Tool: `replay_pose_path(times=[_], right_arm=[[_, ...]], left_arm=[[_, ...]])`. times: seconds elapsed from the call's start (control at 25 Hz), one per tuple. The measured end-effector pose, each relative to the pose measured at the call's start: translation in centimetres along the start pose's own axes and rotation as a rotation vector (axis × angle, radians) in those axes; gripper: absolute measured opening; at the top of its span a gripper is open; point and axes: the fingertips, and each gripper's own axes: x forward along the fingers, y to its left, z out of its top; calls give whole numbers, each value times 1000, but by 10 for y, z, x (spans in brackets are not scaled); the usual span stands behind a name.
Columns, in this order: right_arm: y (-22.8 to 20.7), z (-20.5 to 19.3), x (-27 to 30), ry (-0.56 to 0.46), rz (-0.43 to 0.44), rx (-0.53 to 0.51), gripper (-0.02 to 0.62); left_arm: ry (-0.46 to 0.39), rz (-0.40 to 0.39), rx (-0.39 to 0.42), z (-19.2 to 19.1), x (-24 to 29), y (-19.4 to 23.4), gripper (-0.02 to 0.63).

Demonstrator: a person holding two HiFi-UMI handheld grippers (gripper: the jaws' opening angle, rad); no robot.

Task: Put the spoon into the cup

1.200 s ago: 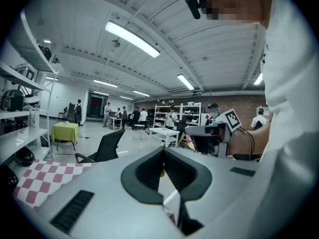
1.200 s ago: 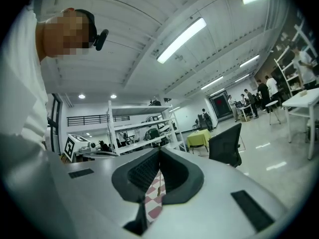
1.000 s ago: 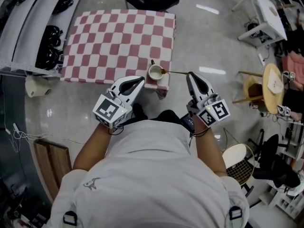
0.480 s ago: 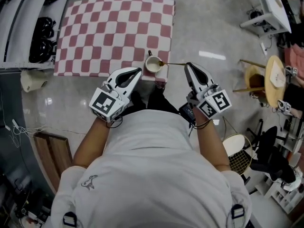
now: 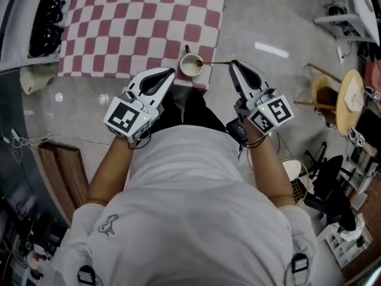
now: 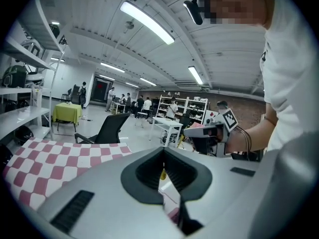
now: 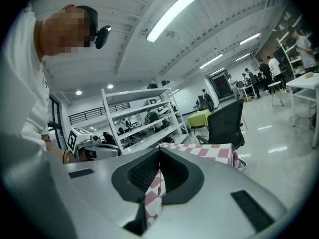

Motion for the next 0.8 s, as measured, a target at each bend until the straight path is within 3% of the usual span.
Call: replay_pose_path(times=[0.8], right_arm=[[-41, -75, 44, 144, 44, 97, 33]], left_arm=[[95, 28, -109, -58, 32, 40, 14]])
